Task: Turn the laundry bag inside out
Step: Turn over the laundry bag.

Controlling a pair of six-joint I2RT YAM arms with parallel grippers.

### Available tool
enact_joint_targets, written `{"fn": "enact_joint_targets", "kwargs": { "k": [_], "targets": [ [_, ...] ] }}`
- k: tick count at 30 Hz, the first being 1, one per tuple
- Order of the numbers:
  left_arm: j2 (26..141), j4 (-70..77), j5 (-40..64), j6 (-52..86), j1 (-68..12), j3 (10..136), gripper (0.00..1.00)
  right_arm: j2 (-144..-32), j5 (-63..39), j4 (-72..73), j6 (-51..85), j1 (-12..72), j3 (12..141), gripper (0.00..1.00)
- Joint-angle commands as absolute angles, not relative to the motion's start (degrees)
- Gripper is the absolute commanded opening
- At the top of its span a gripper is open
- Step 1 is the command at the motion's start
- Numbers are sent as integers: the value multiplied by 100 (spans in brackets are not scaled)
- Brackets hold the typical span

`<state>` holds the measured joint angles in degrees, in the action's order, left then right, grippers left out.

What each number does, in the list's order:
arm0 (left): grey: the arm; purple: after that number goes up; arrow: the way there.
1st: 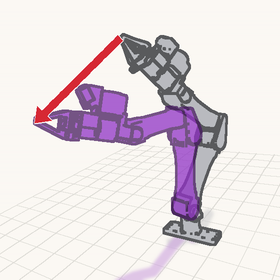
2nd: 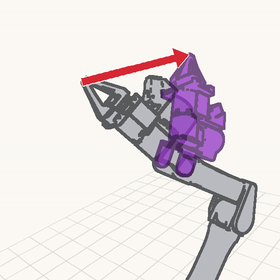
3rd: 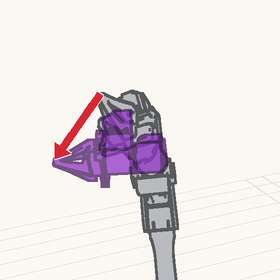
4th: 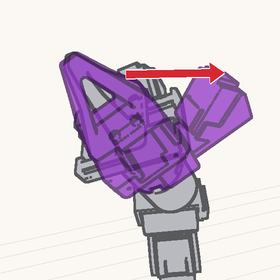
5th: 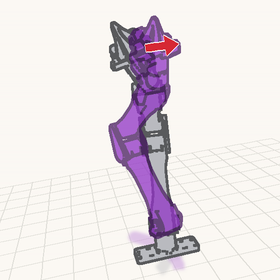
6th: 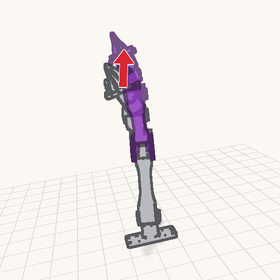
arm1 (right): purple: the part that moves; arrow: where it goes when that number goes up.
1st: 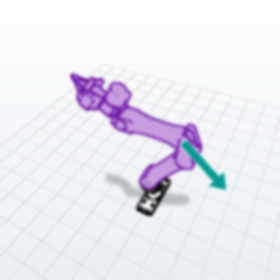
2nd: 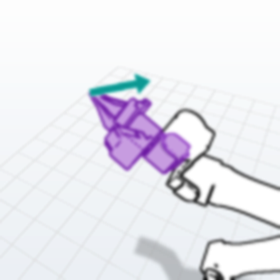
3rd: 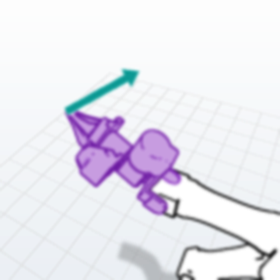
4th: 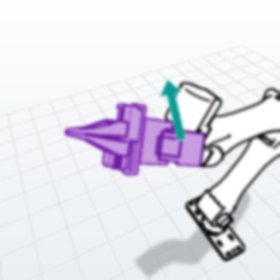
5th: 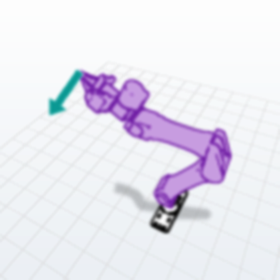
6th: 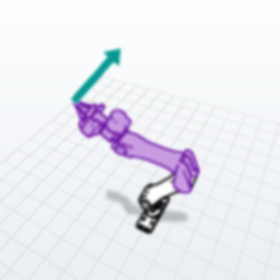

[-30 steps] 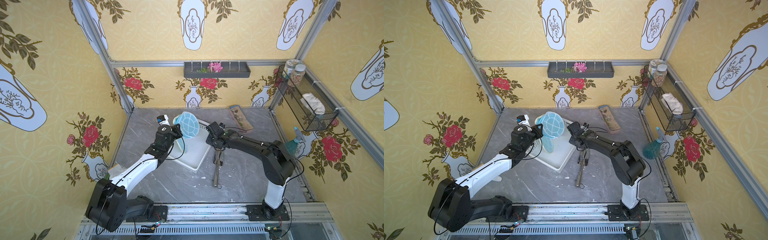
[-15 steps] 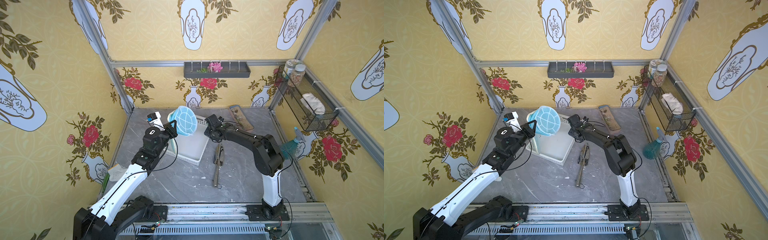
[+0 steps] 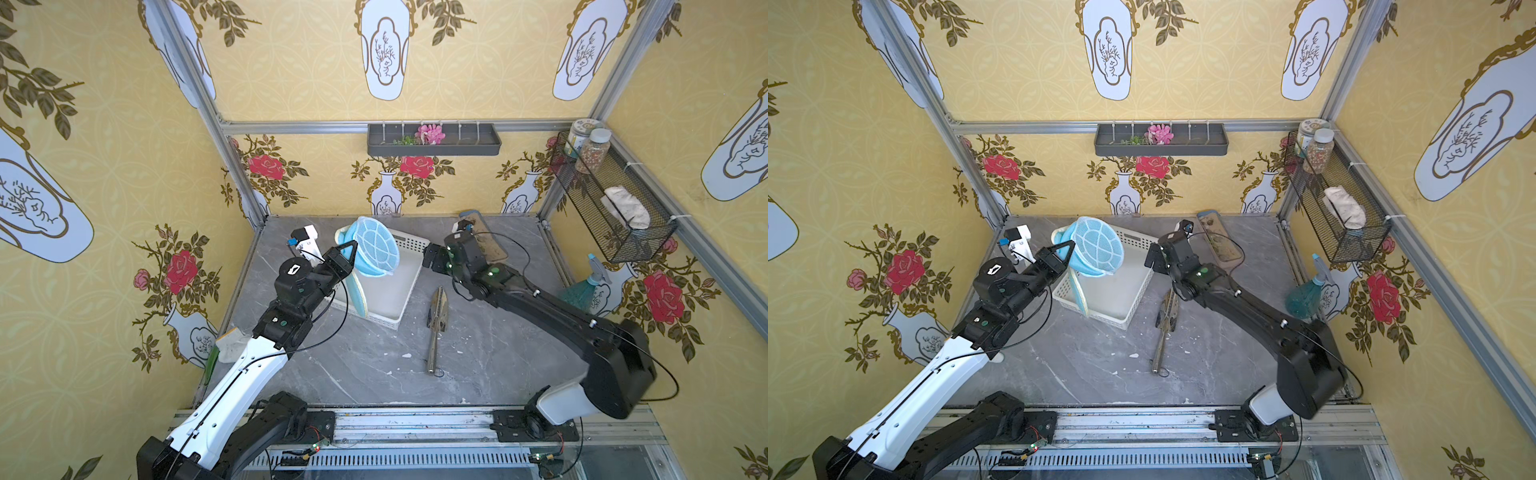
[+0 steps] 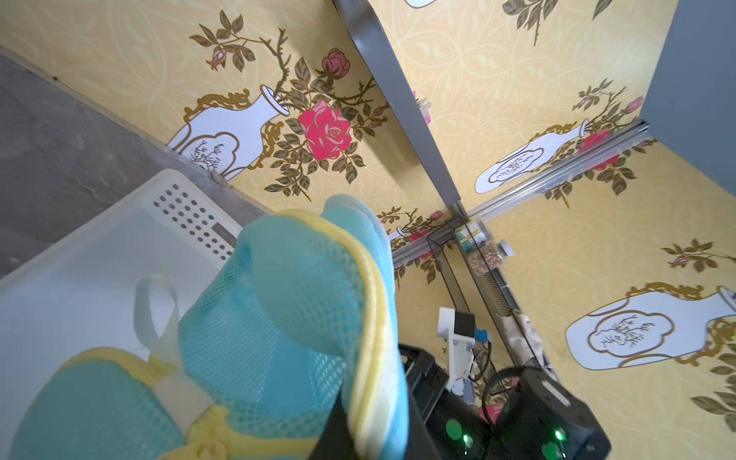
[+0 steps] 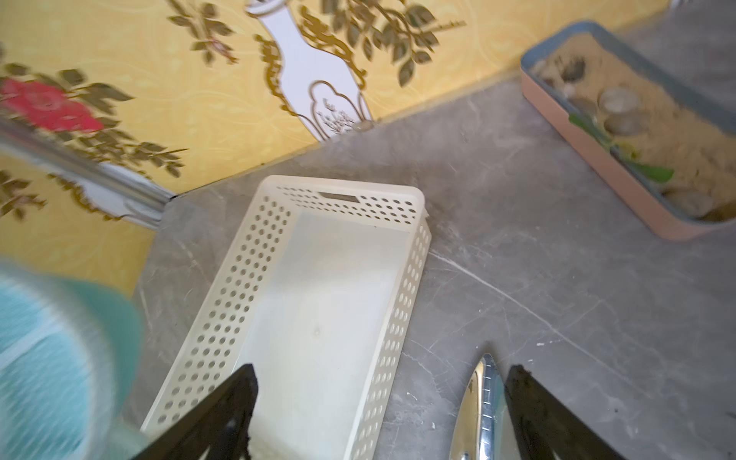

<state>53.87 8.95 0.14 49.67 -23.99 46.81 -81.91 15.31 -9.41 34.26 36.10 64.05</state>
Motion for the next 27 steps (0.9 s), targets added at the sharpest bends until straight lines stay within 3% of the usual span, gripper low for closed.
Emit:
{"fn": "enact_joint_targets", "kwargs": {
  "k": [1,7,12,15,19,27],
  "targets": [
    [5394,1501,515,5631,-2374,4591,14,-7413,1440,493,1287,4107,5591,97],
    [5370,1769,832,6092,-2364,4526,13,-6607,892,3252,-1946,5538,3875,97],
    [5275,1677,827,6114,-2364,4483,13,-7403,1435,3585,-2874,6058,4345,97],
    [5198,1530,768,6116,-2356,4465,12,-7954,2025,4576,-3418,6293,4453,98],
    [5015,1192,532,6034,-2355,4469,12,-8007,2101,4910,-3396,6363,4343,99],
    [4947,905,187,5850,-2349,4415,11,-7276,1814,4044,-2247,6448,4013,96]
  ]
}}
